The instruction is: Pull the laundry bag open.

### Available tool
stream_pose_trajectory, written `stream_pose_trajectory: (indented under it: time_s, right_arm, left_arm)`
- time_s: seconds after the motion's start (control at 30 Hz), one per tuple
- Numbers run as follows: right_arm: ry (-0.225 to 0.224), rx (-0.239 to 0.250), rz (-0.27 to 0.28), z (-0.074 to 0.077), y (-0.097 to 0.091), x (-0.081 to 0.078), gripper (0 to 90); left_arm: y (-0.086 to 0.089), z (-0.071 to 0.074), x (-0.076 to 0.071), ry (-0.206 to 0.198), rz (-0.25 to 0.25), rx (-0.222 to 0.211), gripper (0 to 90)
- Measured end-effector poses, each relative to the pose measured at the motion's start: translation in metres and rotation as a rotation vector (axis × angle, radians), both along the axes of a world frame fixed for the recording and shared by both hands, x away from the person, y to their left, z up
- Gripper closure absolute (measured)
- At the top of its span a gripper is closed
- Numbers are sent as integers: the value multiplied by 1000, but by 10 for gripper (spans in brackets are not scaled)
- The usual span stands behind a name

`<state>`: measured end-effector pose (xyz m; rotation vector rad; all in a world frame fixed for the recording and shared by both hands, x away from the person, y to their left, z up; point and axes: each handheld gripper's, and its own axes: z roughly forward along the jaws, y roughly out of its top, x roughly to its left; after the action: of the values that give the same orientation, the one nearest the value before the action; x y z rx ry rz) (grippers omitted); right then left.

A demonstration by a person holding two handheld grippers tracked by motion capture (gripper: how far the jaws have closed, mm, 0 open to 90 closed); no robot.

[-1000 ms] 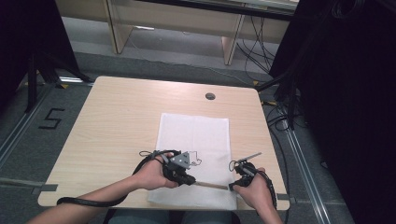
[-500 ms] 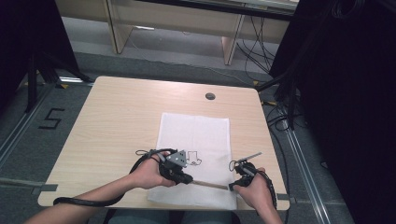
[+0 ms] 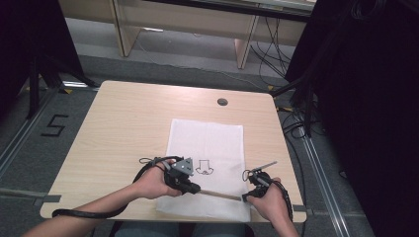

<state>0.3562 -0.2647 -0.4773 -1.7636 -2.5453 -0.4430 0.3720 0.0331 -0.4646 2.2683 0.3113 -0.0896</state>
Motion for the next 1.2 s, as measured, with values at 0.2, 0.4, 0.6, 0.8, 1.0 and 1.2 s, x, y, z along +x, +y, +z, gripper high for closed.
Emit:
stream_pose_trajectory:
  time_s: [0.2, 0.4, 0.6, 0.8, 1.0, 1.2]
  right_arm:
    - [-1, 31, -34, 0, 3, 0, 900]
    - [-2, 28, -32, 0, 3, 0, 900]
    - [-2, 28, -31, 0, 3, 0, 900]
    - [-2, 29, -32, 0, 3, 0, 900]
    - [-1, 27, -30, 0, 3, 0, 900]
    - [3, 32, -35, 0, 3, 0, 900]
  left_arm:
    - [3, 0, 0, 11, 8, 11, 874]
    - [7, 1, 1, 12, 18, 6, 874]
    - [8, 1, 1, 13, 17, 3, 874]
    - [10, 2, 2, 5, 9, 5, 874]
    - [11, 1, 0, 14, 19, 10, 874]
    - [17, 3, 2, 13, 33, 9, 874]
